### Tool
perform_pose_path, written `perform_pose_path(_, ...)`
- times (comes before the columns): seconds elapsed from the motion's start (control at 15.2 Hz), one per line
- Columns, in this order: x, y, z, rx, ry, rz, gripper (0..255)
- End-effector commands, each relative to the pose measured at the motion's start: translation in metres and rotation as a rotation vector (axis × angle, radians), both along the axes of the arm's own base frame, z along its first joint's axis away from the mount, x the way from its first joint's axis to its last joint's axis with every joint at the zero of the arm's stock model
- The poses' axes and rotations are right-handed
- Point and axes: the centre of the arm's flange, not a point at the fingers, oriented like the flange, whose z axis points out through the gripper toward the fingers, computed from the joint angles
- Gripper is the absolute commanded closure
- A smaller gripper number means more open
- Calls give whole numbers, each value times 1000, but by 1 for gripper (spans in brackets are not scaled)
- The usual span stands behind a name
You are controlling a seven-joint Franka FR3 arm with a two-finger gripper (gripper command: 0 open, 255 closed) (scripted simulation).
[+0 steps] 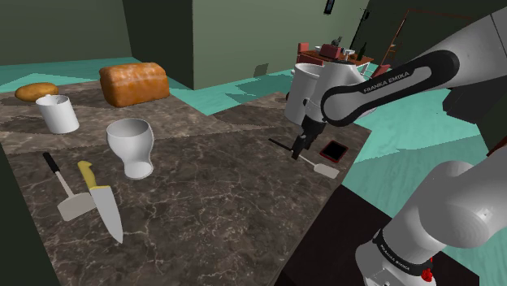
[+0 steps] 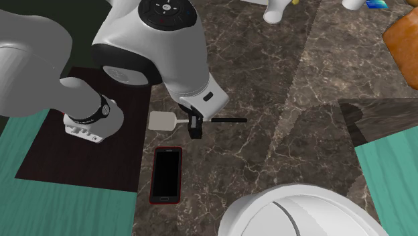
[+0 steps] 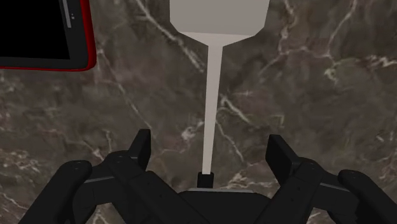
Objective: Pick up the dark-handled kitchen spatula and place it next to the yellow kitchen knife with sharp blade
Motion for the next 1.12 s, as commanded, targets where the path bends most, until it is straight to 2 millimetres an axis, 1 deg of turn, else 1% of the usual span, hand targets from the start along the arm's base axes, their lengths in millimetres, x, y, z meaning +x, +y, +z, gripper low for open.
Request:
perform_pose_path(0.0,0,0,0,0,0,0,0)
perform_pose_path(0.2,0,0,0,0,0,0,0)
perform_pose_path(0.26,0,0,0,0,0,0,255)
perform_pose_path(0.86,0,0,0,0,0,0,255)
perform_pose_path(1.06,0,0,15,0,0,0,255)
